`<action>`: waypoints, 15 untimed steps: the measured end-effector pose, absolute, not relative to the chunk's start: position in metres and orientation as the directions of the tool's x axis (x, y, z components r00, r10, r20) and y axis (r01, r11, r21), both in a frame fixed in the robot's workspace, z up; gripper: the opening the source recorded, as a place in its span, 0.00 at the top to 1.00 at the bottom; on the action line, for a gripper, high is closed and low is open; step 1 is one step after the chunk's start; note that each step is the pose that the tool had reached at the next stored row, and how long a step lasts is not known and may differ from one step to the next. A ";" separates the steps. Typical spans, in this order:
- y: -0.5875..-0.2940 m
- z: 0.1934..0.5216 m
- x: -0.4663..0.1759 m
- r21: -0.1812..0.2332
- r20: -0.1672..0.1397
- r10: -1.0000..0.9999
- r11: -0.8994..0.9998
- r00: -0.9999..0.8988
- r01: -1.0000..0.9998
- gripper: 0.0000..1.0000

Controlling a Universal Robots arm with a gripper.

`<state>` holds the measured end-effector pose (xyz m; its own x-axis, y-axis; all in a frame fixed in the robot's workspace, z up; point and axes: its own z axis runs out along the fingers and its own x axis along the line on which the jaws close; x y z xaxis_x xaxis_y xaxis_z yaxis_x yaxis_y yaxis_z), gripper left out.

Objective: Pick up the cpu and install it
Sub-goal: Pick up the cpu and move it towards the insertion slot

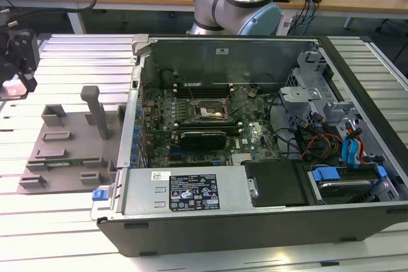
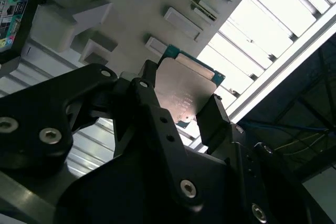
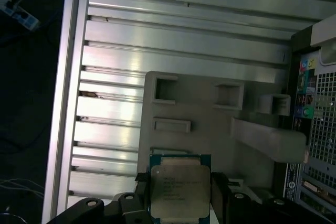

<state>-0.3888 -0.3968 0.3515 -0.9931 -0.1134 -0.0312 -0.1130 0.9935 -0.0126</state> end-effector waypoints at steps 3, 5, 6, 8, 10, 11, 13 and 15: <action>-0.397 0.356 -0.389 -0.013 -0.031 -0.113 0.994 -0.993 -0.113 0.45; -0.397 0.360 -0.389 -0.013 -0.031 -0.113 0.994 -0.993 -0.113 0.45; -0.397 0.361 -0.389 -0.013 -0.031 -0.113 0.994 -0.993 -0.113 0.45; -0.397 0.367 -0.389 -0.013 -0.031 -0.113 0.994 -0.993 -0.113 0.45; -0.397 0.373 -0.389 -0.013 -0.031 -0.113 0.994 -0.993 -0.113 0.45; -0.397 0.376 -0.389 -0.013 -0.031 -0.113 0.994 -0.993 -0.113 0.45; -0.397 0.385 -0.389 -0.013 -0.031 -0.113 0.994 -0.993 -0.113 0.45; -0.397 0.393 -0.389 -0.013 -0.031 -0.113 0.994 -0.993 -0.113 0.45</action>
